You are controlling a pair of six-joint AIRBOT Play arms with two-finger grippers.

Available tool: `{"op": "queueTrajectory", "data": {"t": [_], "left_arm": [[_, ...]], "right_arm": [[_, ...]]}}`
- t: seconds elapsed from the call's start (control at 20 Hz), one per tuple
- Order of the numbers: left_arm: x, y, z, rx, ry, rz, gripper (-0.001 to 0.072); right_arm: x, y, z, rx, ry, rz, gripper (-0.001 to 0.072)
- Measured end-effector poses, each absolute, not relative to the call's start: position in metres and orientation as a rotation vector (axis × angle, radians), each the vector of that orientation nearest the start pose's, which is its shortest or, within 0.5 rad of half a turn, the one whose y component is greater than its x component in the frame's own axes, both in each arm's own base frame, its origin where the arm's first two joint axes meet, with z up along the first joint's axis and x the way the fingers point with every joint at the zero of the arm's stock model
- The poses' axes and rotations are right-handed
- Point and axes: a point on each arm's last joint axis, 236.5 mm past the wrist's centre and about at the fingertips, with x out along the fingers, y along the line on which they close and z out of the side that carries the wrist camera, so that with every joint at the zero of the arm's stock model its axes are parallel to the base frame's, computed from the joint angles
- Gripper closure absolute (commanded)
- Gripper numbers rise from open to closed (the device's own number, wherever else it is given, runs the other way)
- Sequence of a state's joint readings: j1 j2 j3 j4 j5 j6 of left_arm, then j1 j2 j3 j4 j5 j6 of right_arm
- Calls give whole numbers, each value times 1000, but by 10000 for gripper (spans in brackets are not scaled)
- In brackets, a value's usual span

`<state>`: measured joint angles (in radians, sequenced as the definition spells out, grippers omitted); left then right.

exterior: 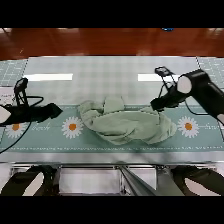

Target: Fold the shirts.

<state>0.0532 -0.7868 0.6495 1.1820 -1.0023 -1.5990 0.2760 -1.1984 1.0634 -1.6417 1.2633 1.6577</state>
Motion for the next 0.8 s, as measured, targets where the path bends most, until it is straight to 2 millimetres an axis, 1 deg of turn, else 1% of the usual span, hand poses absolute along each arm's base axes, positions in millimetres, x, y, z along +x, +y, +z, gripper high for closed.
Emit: {"op": "queueTrajectory", "data": {"t": [0.05, 0.1, 0.15, 0.2, 0.25, 0.3, 0.4, 0.45, 0.55, 0.65, 0.8], "left_arm": [[296, -54, 15, -441, 1103, -97, 199], [303, -49, 19, -466, 1102, -88, 199], [309, -49, 21, -497, 1111, -95, 199], [312, -56, 19, -521, 1138, -128, 199], [309, -69, 12, -540, 1194, -182, 199], [306, -81, 3, -542, 1249, -233, 199], [306, -105, -16, -548, 1341, -315, 199], [309, -116, -25, -547, 1375, -345, 199], [317, -135, -41, -544, 1432, -388, 199], [327, -150, -57, -543, 1487, -398, 199], [340, -169, -74, -530, 1549, -405, 200]], "right_arm": [[329, 51, 9, -167, 1355, 56, 302], [332, 21, 20, -128, 1321, -33, 302], [331, -6, 28, -74, 1291, -112, 302], [326, -31, 31, 8, 1262, -181, 303], [319, -46, 29, 97, 1244, -220, 303], [312, -54, 23, 196, 1231, -236, 303], [298, -55, 6, 359, 1223, -217, 303], [291, -51, -3, 422, 1231, -199, 303], [284, -43, -16, 510, 1228, -170, 303], [279, -38, -24, 553, 1232, -152, 303], [274, -33, -30, 575, 1238, -130, 303]]}}
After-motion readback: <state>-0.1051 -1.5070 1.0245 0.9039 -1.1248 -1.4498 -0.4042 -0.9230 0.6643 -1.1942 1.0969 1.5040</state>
